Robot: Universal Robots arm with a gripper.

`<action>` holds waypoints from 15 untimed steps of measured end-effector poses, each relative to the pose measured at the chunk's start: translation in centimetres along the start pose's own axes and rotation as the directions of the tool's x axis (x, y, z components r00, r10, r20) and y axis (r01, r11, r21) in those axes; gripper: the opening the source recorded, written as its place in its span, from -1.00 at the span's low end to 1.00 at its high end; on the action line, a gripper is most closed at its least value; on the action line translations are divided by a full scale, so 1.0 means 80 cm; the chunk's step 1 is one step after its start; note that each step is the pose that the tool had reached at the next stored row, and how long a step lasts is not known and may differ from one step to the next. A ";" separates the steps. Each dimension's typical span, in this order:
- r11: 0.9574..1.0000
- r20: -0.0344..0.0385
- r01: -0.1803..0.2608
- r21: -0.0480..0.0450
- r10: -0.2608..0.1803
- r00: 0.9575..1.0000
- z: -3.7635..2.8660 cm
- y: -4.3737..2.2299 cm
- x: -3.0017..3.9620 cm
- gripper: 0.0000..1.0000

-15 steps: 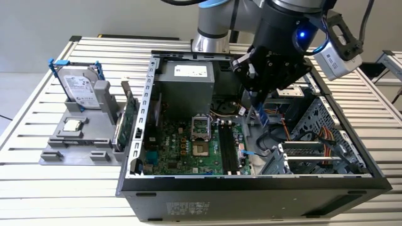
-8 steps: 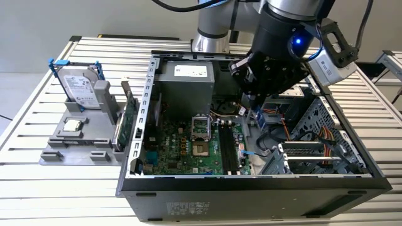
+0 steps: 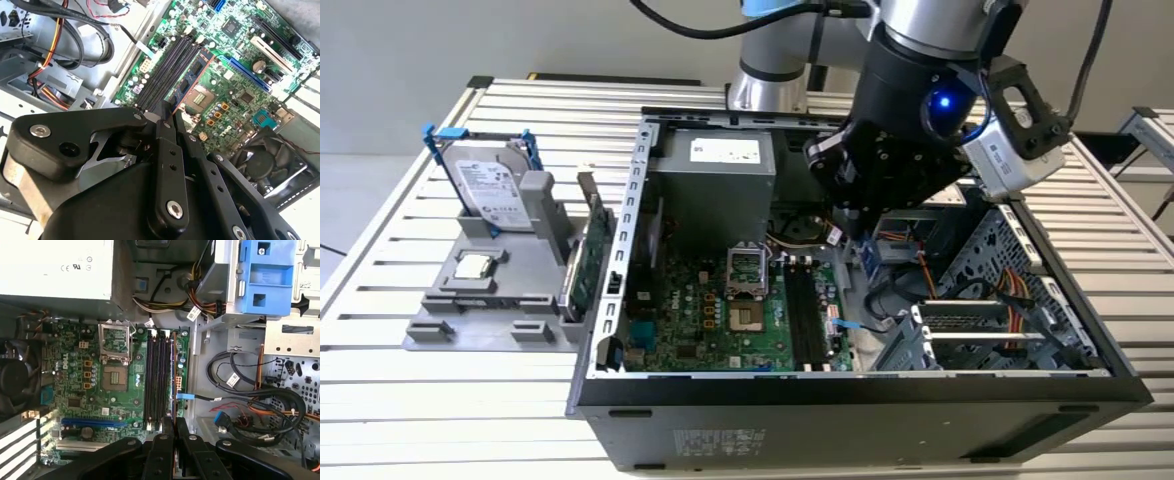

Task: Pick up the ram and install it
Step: 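Insert the ram into the slot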

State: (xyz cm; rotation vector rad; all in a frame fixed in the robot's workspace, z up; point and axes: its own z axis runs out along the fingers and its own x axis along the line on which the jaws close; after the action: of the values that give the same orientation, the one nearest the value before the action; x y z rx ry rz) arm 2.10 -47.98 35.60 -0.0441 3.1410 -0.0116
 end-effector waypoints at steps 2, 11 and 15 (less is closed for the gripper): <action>1.000 0.000 -0.007 0.000 0.007 1.000 0.0019 0.0000 0.0000 -1.00; 0.999 0.000 -0.047 -0.001 0.047 0.999 0.0113 0.0001 0.0000 -1.00; 0.999 0.000 -0.051 0.000 0.051 0.999 0.0129 0.0002 0.0000 -1.00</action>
State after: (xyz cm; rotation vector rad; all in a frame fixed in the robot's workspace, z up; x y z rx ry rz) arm 2.10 -47.98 34.56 0.0366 3.1414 -0.0119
